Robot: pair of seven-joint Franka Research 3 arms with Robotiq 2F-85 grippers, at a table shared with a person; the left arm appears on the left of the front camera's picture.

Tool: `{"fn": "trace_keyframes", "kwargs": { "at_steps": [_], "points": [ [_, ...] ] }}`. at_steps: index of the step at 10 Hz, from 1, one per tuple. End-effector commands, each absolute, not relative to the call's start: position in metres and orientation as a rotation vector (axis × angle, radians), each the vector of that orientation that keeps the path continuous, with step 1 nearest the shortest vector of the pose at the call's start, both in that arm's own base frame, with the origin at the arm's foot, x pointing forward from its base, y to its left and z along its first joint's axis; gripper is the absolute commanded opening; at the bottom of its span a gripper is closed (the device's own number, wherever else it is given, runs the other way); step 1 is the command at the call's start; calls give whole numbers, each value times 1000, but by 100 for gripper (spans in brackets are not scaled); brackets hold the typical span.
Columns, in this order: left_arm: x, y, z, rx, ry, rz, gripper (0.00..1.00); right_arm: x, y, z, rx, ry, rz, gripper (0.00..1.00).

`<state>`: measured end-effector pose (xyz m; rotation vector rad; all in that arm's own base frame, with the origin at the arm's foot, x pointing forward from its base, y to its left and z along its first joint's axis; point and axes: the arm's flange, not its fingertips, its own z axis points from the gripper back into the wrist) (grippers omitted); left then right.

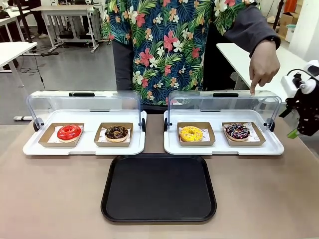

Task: Move the fourth donut from the left to the tray.
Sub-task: Pick up the Paper togo box containing the Donut indicated by the person and place it on the Handle tray.

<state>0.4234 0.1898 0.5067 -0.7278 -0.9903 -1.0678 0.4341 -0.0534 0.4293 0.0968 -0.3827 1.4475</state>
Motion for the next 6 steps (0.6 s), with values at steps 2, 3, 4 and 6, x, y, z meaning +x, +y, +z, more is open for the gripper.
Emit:
{"fn": "trace_keyframes", "kwargs": {
  "at_steps": [2,3,4,6],
  "points": [
    [423,189,509,-731,-995,-1074,100,437,-58,436,82,-387,1442,100],
    [423,189,509,-731,-995,-1074,100,437,-58,436,82,-387,1442,100],
    [423,189,509,-731,-995,-1074,100,434,-55,430,97,-385,1445,100],
    [423,189,509,-731,-995,-1074,100,444,-33,408,-38,-402,1444,100]
  ]
}}
